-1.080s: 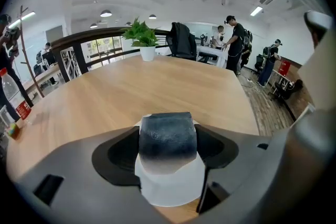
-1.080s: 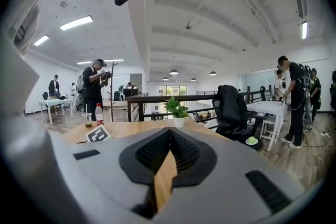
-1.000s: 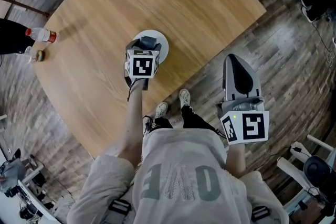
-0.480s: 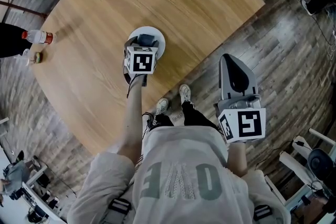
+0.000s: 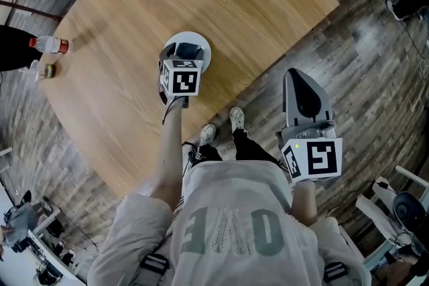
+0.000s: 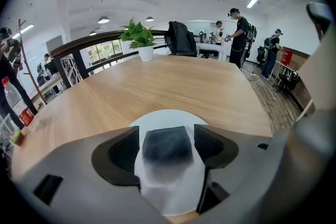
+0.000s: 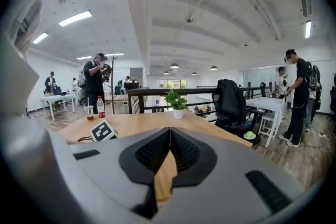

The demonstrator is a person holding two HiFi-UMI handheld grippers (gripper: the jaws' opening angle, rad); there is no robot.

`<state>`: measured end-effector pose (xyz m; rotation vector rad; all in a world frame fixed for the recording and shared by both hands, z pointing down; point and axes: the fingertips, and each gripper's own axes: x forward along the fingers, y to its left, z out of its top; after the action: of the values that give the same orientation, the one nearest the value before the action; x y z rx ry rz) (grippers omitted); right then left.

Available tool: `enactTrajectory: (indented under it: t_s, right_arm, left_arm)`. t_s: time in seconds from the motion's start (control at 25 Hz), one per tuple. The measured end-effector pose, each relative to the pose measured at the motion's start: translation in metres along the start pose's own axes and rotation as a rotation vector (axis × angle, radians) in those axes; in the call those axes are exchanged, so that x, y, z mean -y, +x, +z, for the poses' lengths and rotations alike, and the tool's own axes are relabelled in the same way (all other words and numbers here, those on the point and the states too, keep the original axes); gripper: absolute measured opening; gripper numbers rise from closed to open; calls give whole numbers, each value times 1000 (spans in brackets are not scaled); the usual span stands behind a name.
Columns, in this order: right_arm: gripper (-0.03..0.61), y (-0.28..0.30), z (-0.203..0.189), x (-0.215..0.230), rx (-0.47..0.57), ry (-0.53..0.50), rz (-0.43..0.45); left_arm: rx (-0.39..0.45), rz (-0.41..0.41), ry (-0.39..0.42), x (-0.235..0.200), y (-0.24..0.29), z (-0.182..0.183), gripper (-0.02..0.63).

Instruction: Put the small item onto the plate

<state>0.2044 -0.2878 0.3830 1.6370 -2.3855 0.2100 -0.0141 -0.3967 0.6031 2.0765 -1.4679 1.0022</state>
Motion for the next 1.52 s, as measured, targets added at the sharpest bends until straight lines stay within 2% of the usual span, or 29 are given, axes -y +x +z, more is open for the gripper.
enactTrajectory:
  t_s: [0.16, 0.4, 0.72, 0.8, 0.88, 1.04, 1.16, 1.24, 1.36, 1.4, 1.48, 1.52]
  right_arm:
    - [18, -2, 3, -4, 18, 6, 13]
    - [18, -2, 30, -17, 101, -19, 39]
    - [18, -5, 104, -52, 296, -78, 106]
    - [18, -5, 123, -66, 344, -89, 134]
    - [18, -5, 141, -79, 391, -89, 164]
    - [18, -4, 165, -105, 457, -65, 214]
    - [18, -10, 170, -124, 478, -61, 240]
    - [18, -14, 173, -133, 494, -39, 247]
    - [18, -16, 172, -144, 506, -6, 248]
    - [18, -17, 170, -146, 506, 2, 245]
    - [18, -17, 165, -150, 504, 17, 235]
    - [18, -17, 163, -152, 502, 22, 229]
  left_arm:
    - [77, 10, -22, -3, -21, 24, 322]
    - [305, 28, -51, -11, -81, 89, 322]
    - [641, 31, 12, -5, -218, 167, 322]
    - [721, 61, 17, -11, -255, 178, 321]
    - [786, 105, 15, -18, -290, 184, 310]
    - [895, 169, 9, -25, -344, 181, 182]
    - [976, 196, -21, -25, -374, 169, 161]
    - [1009, 220, -28, -26, -389, 161, 160]
    - [1046, 251, 28, -28, -403, 152, 136]
    - [1054, 265, 27, -30, -406, 149, 114]
    - [1066, 294, -12, -36, -411, 143, 13]
    - [1070, 303, -26, -39, -413, 140, 9]
